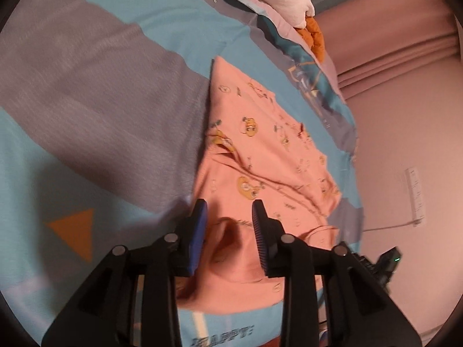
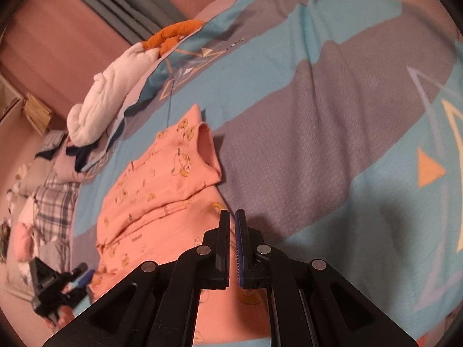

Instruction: Fold small clothes

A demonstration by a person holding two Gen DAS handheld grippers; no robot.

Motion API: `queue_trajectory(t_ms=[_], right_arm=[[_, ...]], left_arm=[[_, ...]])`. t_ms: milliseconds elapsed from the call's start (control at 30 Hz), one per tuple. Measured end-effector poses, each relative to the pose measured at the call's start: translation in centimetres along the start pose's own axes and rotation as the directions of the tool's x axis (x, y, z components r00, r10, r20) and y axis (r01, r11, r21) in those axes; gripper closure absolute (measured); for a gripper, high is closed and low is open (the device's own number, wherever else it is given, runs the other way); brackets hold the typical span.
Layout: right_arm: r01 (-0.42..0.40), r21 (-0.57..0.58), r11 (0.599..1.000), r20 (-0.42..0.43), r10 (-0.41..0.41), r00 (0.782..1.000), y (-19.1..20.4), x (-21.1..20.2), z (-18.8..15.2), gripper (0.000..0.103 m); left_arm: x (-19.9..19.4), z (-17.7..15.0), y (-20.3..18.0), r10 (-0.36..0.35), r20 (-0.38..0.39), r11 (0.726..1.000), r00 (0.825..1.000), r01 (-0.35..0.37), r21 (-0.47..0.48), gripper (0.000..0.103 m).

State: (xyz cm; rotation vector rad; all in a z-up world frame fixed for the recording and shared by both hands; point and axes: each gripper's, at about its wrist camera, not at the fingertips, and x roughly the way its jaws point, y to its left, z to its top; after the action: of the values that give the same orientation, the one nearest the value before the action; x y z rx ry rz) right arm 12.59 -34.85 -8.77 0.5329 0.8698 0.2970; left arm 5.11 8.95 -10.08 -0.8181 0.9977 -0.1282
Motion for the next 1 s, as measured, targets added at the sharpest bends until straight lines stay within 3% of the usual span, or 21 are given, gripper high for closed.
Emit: queue_trajectory(t_ms=[133, 233, 267, 400, 500, 667, 800, 1000], right_arm=[[0.019, -0.119, 0.993, -0.037, -0.023, 0.999, 0.8, -0.3, 0.2, 0.091], [0.028, -0.204, 0.979, -0.057, -0.041, 0.998, 1.5, -0.1, 0.2, 0.065], [0.022, -0.224, 0.974, -0.067, -0.038, 0.997, 1.7, 0.2, 0.2, 0.063], [-0.007, -0.272, 0.962, -0.107, -0.023, 0.994, 2.9, 2.0, 0.3, 0.063], [0.018, -0.324, 0.946, -0.121, -0.06, 0.991, 3.5, 3.3, 0.2, 0.063], [0.049, -0.352, 0.935, -0.141, -0.105, 0.984, 3.5, 4.8, 0.0, 0.092], [0.027, -0.339, 0.94, -0.106, -0.067, 0.992, 3.3, 3.5, 0.1, 0.096], [0.021, -0.329, 0.944, -0.058, -0.042, 0.997, 3.4, 1.8, 0.1, 0.097]], left_arm=[[-1.1, -1.1, -0.2, 0.068, -0.025, 0.997, 0.997, -0.067, 0.044, 0.074], [-1.1, -2.6, -0.4, 0.121, -0.066, 0.991, 0.99, -0.117, 0.065, 0.074], [-1.0, -3.1, -0.5, 0.127, -0.086, 0.99, 0.988, -0.121, 0.068, 0.074], [-0.8, -5.2, -1.9, 0.112, -0.137, 0.989, 0.984, -0.096, 0.114, 0.074], [-0.7, -6.1, -3.7, 0.094, -0.138, 0.984, 0.986, -0.071, 0.166, 0.074], [1.2, -7.3, -5.7, 0.071, -0.192, 0.977, 0.979, -0.029, 0.213, 0.074], [3.2, -7.2, -5.4, 0.137, -0.193, 0.973, 0.972, -0.095, 0.212, 0.074], [4.7, -4.7, -5.3, 0.179, -0.09, 0.966, 0.98, -0.157, 0.205, 0.074]])
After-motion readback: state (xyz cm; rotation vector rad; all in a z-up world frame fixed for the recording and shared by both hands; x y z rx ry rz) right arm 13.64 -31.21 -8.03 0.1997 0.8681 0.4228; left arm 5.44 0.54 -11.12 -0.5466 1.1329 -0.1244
